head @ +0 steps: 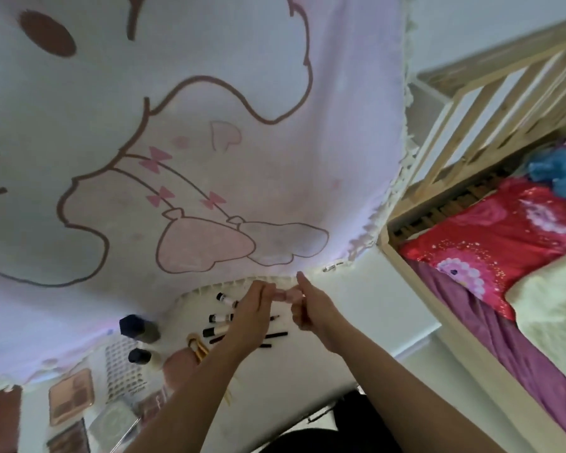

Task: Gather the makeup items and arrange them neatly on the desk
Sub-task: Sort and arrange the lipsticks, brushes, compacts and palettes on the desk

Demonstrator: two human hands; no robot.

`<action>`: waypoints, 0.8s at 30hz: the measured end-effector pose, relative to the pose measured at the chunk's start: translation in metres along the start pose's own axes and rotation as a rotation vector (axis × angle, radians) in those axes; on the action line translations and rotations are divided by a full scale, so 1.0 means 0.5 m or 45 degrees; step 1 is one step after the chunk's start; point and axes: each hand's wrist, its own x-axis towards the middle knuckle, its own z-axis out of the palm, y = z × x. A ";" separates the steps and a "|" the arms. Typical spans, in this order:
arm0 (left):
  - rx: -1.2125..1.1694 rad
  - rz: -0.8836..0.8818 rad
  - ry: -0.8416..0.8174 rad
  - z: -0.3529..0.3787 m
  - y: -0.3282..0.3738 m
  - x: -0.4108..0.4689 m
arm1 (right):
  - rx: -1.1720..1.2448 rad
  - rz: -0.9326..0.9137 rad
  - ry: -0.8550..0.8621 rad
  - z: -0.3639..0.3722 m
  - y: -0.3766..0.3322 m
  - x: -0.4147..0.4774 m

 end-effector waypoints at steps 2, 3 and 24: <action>-0.002 0.026 -0.064 0.000 0.010 -0.015 | -0.058 -0.044 0.089 0.012 0.005 -0.016; -0.005 0.028 -0.091 -0.002 0.014 -0.021 | -0.070 -0.086 0.132 0.017 0.008 -0.026; -0.307 -0.336 -0.080 0.032 0.076 -0.061 | -0.536 -0.406 0.173 -0.008 0.033 -0.147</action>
